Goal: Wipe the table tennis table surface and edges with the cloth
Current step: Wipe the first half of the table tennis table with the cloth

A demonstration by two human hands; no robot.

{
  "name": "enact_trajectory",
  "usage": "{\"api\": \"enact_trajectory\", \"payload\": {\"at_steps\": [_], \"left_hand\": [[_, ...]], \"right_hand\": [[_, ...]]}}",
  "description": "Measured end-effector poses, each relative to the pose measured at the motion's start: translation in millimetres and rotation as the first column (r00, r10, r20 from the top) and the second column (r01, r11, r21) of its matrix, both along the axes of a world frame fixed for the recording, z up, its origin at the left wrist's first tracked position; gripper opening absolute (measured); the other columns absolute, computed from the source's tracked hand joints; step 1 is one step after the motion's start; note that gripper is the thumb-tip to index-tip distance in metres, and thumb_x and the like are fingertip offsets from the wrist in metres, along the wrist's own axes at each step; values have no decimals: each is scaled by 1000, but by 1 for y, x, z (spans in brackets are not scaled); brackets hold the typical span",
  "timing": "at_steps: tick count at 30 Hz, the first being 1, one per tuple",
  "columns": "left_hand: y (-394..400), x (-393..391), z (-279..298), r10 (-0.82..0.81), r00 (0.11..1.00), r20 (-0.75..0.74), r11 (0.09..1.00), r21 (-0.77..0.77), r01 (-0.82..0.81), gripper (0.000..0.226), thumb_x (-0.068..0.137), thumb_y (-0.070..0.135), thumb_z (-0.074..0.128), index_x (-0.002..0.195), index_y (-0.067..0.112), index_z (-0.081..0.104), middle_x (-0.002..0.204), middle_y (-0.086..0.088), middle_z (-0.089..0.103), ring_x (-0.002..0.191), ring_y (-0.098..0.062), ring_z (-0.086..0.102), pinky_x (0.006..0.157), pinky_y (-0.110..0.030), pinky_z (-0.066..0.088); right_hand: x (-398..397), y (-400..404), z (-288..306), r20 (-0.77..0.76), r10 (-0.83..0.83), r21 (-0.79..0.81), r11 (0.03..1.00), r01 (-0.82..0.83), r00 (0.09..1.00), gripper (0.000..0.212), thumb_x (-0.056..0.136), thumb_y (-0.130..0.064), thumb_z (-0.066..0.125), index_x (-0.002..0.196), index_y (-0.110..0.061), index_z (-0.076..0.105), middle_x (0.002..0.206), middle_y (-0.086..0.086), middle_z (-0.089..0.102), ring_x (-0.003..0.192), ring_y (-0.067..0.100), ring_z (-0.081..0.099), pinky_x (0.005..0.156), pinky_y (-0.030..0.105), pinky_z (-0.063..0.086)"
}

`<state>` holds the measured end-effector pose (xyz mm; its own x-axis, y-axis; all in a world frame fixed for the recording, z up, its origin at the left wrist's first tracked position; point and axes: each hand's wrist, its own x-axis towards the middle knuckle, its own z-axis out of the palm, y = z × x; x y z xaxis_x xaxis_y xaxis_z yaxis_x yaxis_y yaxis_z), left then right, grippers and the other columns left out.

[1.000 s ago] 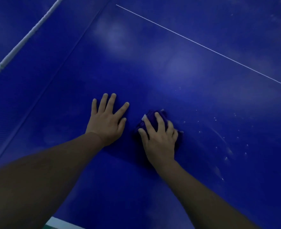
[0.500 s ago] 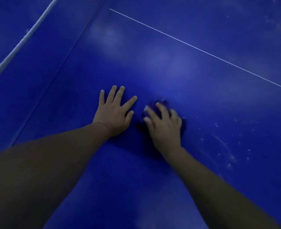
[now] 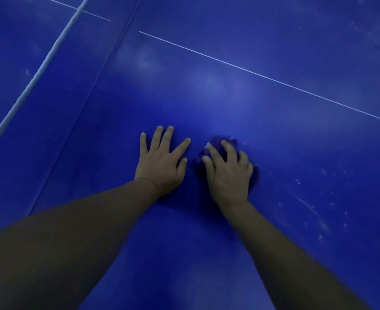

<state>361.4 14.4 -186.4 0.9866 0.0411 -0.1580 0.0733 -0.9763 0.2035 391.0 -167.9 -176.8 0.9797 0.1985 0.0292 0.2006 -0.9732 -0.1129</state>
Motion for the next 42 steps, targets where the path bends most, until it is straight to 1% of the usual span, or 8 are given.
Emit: {"api": "enact_trajectory", "payload": {"at_steps": [6, 10, 14, 21, 25, 30, 36, 42], "left_hand": [[1, 17, 0, -8, 1000, 13, 1000, -11, 8, 58, 101, 51, 21, 157, 39, 21, 168, -12, 8, 154, -35, 0, 120, -65, -3], [-6, 33, -1, -13, 1000, 14, 1000, 6, 13, 58, 101, 50, 20, 157, 38, 19, 168, -12, 6, 154, -35, -1, 120, -65, -3], [-7, 40, -3, -32, 999, 28, 999, 12, 31, 59, 99, 50, 24, 157, 37, 23, 167, -15, 10, 154, -36, 2, 120, -66, -1], [-9, 62, 1, -9, 999, 31, 1000, -5, 9, 57, 100, 48, 28, 156, 37, 27, 167, -13, 12, 154, -34, 3, 120, -64, 0], [-15, 64, -4, 14, 999, 44, 1000, 20, -15, 58, 100, 49, 20, 157, 36, 22, 167, -13, 10, 154, -34, 1, 120, -65, 0], [-16, 65, -1, 35, 998, 52, 999, -6, -35, 62, 96, 50, 15, 156, 36, 26, 166, -12, 15, 154, -32, 4, 121, -64, -1], [-17, 65, -1, 46, 998, 53, 999, -18, -45, 61, 96, 50, 18, 155, 36, 28, 165, -12, 16, 154, -32, 3, 120, -64, -1], [-17, 65, 0, 47, 997, 53, 999, 5, -48, 63, 95, 51, 16, 155, 36, 28, 165, -12, 18, 154, -32, 5, 120, -64, 1]], "right_hand": [[12, -33, 2, -48, -250, 32, 967, 252, 967, 44, 102, -50, 44, 141, -34, 56, 154, 1, 41, 128, 42, 40, 100, 57, 34], [-22, -15, 0, 7, -145, 31, 989, 145, 989, 43, 100, -51, 44, 134, -32, 62, 147, 5, 50, 122, 43, 46, 93, 57, 40], [28, 2, -6, 18, -42, 44, 998, 41, 999, 40, 100, -53, 48, 134, -37, 62, 149, 1, 49, 126, 40, 45, 97, 53, 38], [49, -23, 2, -32, -273, 60, 960, 274, 961, 42, 103, -50, 44, 140, -34, 56, 155, 0, 41, 128, 40, 40, 100, 55, 34], [17, -5, -3, -7, -169, 70, 983, 169, 986, 38, 100, -50, 52, 134, -35, 62, 149, 2, 48, 124, 40, 45, 96, 55, 38], [91, 12, -2, 8, 5, 36, 999, -5, 1000, 41, 101, -54, 44, 136, -37, 60, 151, -1, 46, 127, 37, 44, 97, 51, 37], [109, -22, -3, 18, -254, 38, 967, 253, 967, 42, 103, -49, 43, 139, -34, 58, 152, 2, 44, 122, 40, 44, 96, 51, 37], [96, 15, -10, 30, -129, 87, 988, 126, 991, 40, 101, -50, 44, 134, -34, 62, 148, 2, 48, 123, 38, 45, 96, 54, 38]]}}
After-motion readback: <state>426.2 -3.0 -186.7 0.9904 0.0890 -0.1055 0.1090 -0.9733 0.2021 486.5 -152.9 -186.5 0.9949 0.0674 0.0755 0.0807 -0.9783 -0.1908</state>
